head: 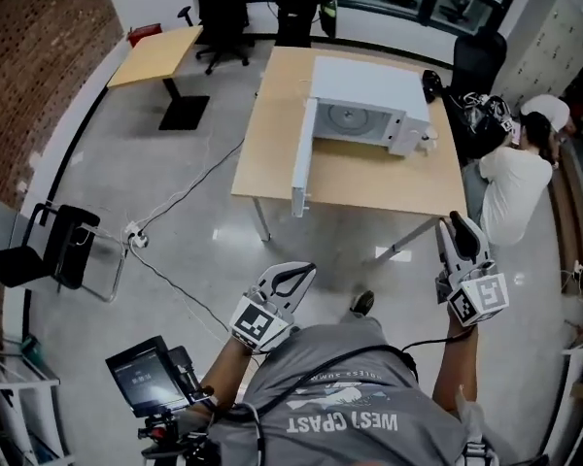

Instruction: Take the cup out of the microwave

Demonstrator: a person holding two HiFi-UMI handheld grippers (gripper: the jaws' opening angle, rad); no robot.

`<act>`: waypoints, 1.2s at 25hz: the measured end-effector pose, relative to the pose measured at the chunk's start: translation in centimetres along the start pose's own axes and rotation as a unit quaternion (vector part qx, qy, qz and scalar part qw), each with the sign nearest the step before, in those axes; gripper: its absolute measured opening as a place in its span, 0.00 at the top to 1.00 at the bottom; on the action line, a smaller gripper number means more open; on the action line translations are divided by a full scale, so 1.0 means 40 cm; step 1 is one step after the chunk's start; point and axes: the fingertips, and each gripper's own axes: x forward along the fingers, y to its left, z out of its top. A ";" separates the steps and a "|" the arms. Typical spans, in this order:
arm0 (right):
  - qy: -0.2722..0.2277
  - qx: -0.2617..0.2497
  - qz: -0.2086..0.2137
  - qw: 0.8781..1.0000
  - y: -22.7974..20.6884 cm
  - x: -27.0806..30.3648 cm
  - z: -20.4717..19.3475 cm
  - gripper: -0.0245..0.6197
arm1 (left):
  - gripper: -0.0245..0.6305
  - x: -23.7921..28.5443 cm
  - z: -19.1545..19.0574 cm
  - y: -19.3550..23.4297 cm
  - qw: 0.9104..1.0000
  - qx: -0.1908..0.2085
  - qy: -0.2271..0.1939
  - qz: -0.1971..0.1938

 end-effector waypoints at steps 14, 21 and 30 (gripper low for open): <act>0.019 -0.026 -0.045 0.998 0.073 -0.356 0.014 0.79 | 0.90 0.035 -0.038 -0.272 0.995 -0.022 0.038 -0.088; 0.045 0.011 -0.082 0.996 0.099 -0.696 -0.017 0.82 | 0.90 0.045 0.017 -0.582 0.987 -0.001 0.061 -0.146; 0.055 0.033 -0.091 0.994 0.169 -0.970 -0.077 0.82 | 0.90 -0.055 0.024 -0.838 0.987 -0.005 0.059 -0.150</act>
